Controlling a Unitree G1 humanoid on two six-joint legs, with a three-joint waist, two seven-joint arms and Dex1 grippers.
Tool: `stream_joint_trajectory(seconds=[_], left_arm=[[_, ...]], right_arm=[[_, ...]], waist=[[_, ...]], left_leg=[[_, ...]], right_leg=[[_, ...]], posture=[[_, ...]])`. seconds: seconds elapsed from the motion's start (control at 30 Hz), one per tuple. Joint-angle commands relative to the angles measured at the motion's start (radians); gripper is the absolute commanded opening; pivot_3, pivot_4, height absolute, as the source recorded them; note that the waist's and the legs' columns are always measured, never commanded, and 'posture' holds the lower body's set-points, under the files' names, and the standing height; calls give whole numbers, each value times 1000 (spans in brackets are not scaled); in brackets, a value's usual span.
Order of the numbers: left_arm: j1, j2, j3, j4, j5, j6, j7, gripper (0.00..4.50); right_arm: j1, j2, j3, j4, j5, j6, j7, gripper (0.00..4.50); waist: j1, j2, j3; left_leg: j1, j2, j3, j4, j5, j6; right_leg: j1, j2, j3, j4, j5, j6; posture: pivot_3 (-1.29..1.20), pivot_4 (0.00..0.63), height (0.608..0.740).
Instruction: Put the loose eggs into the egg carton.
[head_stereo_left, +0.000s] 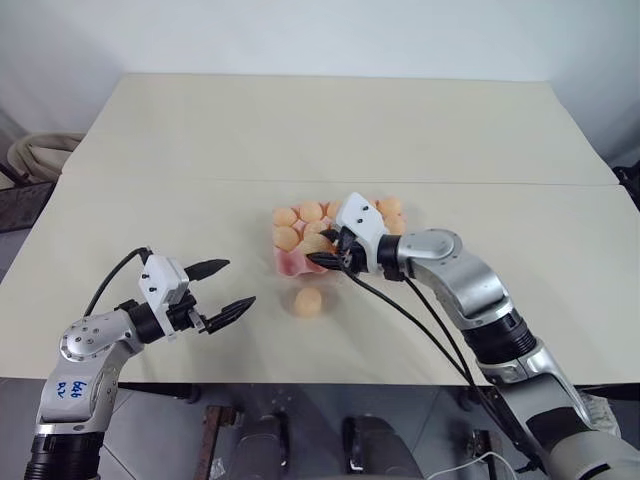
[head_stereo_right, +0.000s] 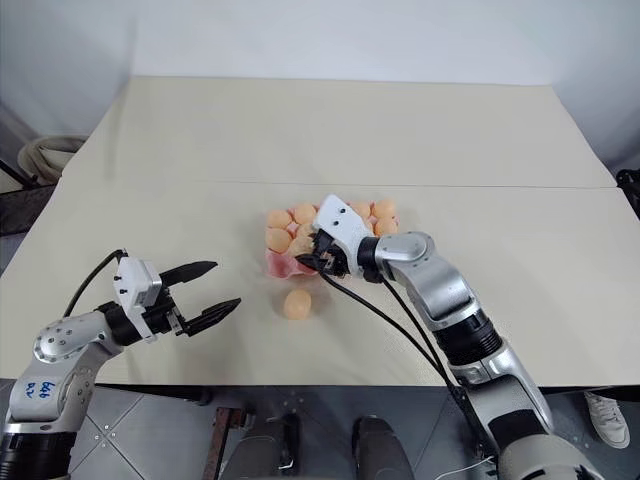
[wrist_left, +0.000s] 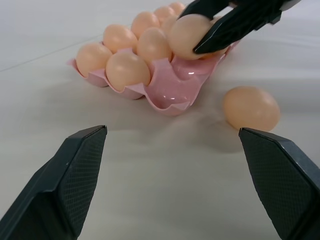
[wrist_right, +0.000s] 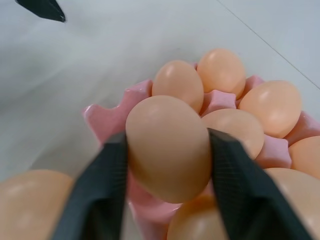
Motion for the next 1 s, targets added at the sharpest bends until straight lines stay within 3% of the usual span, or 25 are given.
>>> stream_joint_trajectory(seconds=[0.03, 0.1, 0.13, 0.3, 0.5, 0.77, 0.87, 1.0], left_arm=[[12, 6, 20, -52, -28, 3, 3, 4500], [14, 8, 22, -54, -31, 5, 4, 4500], [14, 9, 21, -54, -32, 6, 4, 4500], [9, 10, 16, -42, -28, 5, 0, 4500], [6, 22, 8, -17, -25, 10, -24, 4500], [27, 45, -1, -9, -16, 14, -64, 4500], [48, 53, 13, -28, -12, 10, -58, 4500], [51, 56, -19, -86, -19, 67, -32, 4500]], right_arm=[[8, -14, -62, -104, 48, -6, 37, 3667], [28, -38, -81, -155, 68, -25, 73, 4364], [55, -63, -104, -191, 88, -42, 102, 4439], [237, -191, -232, -268, 146, -175, 213, 4439], [477, -308, -419, -201, 196, -407, 359, 4439], [616, -308, -519, -107, 245, -558, 433, 4439], [640, -311, -525, -116, 244, -566, 416, 4439], [663, -327, -546, -148, 272, -538, 403, 4439]], waist=[[0, 0, 0], [1, 0, 0], [1, 0, 0], [11, -1, 0], [6, -1, 0], [7, -1, 0], [7, -1, 0], [9, -1, 0]], left_leg=[[0, 0, 0, 0, 0, 0], [0, 0, 0, 0, 1, 0], [0, 0, 0, 0, 1, -1], [1, 0, -1, 0, 2, 0], [2, -1, 0, 0, 2, 0], [10, 0, 1, 0, 5, -1], [18, 0, 0, -1, 1, -6], [17, 0, 0, -1, 1, -7]], right_leg=[[0, 0, 0, 0, 0, 0], [0, 0, 0, 1, 0, 0], [0, 0, 0, 1, 0, 0], [2, 0, 0, 0, 0, 0], [2, 0, 0, 1, 0, 0], [9, 1, 2, 4, 0, 0], [18, 0, 2, 1, 0, 0], [17, 0, 2, 0, 0, -1]], posture=[[0, 150, 740], [0, 150, 740], [0, 150, 740], [0, 150, 740], [0, 150, 740], [0, 150, 740], [0, 150, 740], [0, 150, 740]])
